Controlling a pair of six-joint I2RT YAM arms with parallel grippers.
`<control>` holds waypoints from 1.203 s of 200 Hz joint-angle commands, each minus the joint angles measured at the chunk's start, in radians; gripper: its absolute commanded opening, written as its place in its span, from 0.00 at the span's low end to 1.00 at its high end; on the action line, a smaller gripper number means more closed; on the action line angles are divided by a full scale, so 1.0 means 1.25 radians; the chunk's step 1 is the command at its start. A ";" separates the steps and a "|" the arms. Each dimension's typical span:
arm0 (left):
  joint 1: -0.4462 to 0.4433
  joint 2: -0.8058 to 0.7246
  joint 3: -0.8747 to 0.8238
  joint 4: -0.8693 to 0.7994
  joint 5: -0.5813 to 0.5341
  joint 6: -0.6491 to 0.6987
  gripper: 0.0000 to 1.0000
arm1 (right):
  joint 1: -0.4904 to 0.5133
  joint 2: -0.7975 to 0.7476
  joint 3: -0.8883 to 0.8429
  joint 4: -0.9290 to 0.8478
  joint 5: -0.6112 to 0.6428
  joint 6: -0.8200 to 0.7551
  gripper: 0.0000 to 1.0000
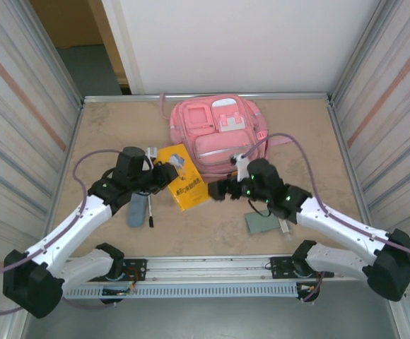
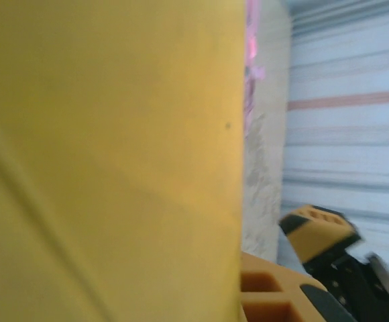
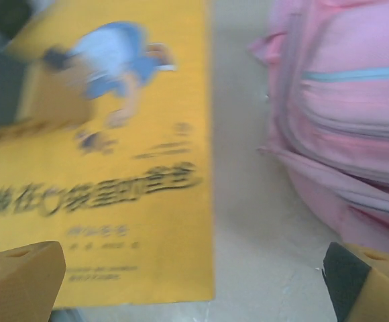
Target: Pack the student bag
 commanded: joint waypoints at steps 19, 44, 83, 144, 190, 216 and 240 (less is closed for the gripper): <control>0.010 -0.056 -0.070 0.330 -0.109 -0.139 0.00 | -0.002 0.076 -0.021 0.167 -0.208 0.523 0.99; 0.007 -0.051 -0.114 0.414 -0.184 -0.258 0.00 | 0.017 0.113 -0.019 0.272 -0.182 0.604 0.99; -0.046 -0.022 -0.140 0.501 -0.223 -0.307 0.00 | -0.012 0.227 0.000 0.484 -0.225 0.734 0.94; -0.075 -0.011 -0.184 0.542 -0.236 -0.363 0.20 | -0.013 0.275 -0.003 0.688 -0.161 0.794 0.06; -0.072 -0.014 -0.105 0.305 -0.165 -0.084 0.61 | -0.101 0.109 0.014 0.425 -0.141 0.610 0.00; -0.089 0.048 -0.050 0.204 -0.129 0.095 0.71 | -0.220 -0.037 0.065 0.154 -0.092 0.423 0.00; -0.105 0.142 0.016 0.139 -0.124 0.166 0.72 | -0.332 -0.148 0.105 -0.025 -0.010 0.292 0.00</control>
